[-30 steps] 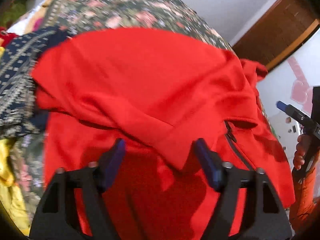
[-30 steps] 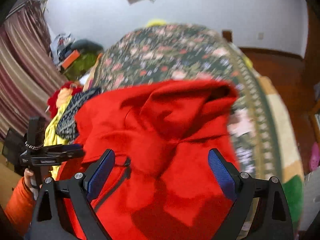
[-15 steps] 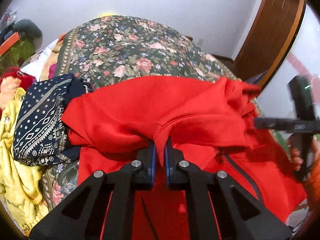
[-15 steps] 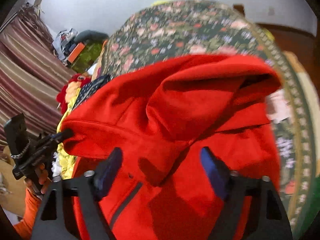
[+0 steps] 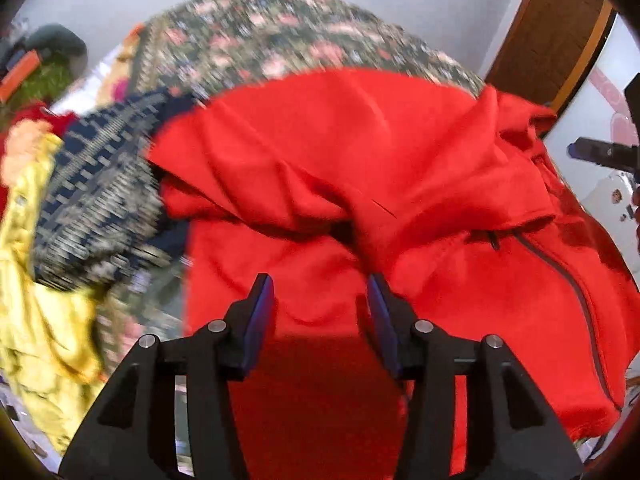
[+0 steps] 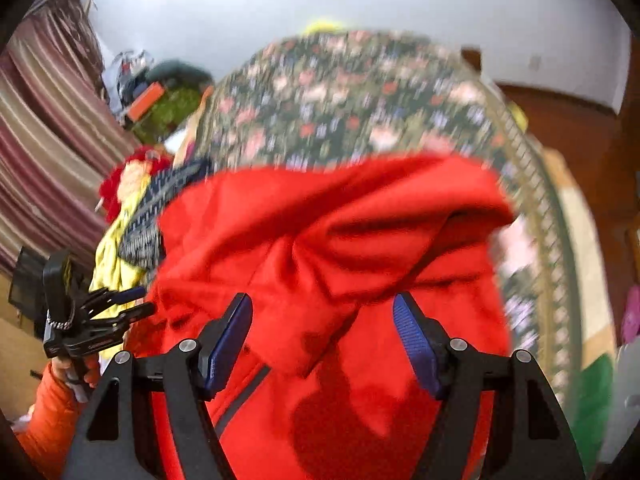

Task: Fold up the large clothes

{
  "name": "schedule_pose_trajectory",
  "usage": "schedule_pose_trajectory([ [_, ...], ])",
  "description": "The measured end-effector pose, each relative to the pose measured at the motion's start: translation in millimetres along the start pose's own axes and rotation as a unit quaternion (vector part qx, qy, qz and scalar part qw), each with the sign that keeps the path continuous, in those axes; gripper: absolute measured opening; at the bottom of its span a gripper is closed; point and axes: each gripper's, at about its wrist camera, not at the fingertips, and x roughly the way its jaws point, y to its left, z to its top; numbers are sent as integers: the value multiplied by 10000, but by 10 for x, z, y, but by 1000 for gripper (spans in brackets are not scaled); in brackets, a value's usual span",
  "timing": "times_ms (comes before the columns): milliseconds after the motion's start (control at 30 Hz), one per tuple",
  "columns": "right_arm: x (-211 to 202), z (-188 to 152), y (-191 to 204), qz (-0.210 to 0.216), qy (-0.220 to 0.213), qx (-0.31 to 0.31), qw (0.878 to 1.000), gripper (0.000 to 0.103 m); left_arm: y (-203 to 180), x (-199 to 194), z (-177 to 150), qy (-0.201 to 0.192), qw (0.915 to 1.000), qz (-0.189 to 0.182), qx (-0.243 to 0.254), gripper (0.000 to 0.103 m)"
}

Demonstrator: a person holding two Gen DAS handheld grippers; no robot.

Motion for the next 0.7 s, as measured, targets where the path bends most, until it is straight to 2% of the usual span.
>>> schedule_pose_trajectory([
  [67, -80, 120, -68, 93, -222, 157, 9996, 71, 159, -135, 95, -234, 9994, 231, -102, 58],
  [133, -37, 221, -126, 222, -246, 386, 9987, 71, 319, -177, 211, -403, 9978, 422, -307, 62],
  [233, 225, 349, -260, 329, -110, 771, 9964, 71, 551, -104, 390, -465, 9952, 593, -629, 62],
  [333, 566, 430, -387, 84, -15, 1067, 9943, 70, 707, 104, 569, -415, 9926, 620, -960, 62],
  [400, 726, 497, -473, -125, -60, 1144, 9933, 53, 731, 262, 663, -335, 9918, 643, -1050, 62],
  [467, 829, 557, -564, -299, -92, 1125, 9932, 24, 707, 463, 733, -218, 9926, 652, -997, 62],
  [567, 785, 584, -669, -570, -369, 978, 9929, 11, 605, 744, 762, -20, 9929, 903, -769, 62],
  [633, 660, 597, -726, -978, -585, 744, 9907, 8, 530, 929, 748, 140, 9906, 1254, -524, 62],
  [700, 558, 609, -816, -1313, -678, 547, 9875, 7, 486, 1037, 733, 139, 9870, 1572, -293, 63],
])
